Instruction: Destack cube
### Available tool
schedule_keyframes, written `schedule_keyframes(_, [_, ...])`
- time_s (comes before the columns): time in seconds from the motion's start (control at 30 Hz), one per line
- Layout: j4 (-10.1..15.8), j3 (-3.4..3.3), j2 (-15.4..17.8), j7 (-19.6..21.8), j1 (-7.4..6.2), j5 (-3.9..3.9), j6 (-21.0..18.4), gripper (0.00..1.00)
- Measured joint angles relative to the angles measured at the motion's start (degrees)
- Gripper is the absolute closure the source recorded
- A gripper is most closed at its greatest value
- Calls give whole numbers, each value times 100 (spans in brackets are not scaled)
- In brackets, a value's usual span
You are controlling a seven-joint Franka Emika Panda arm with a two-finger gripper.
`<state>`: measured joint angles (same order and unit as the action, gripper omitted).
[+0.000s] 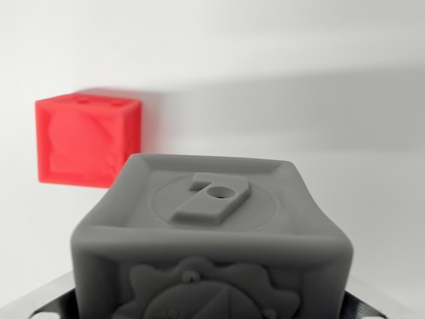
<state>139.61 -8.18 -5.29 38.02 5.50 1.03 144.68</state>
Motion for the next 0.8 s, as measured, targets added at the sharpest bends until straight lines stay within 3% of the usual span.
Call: schedule_keyframes(0.8, [-74, -139, -298, -798, 363, 121, 211, 100])
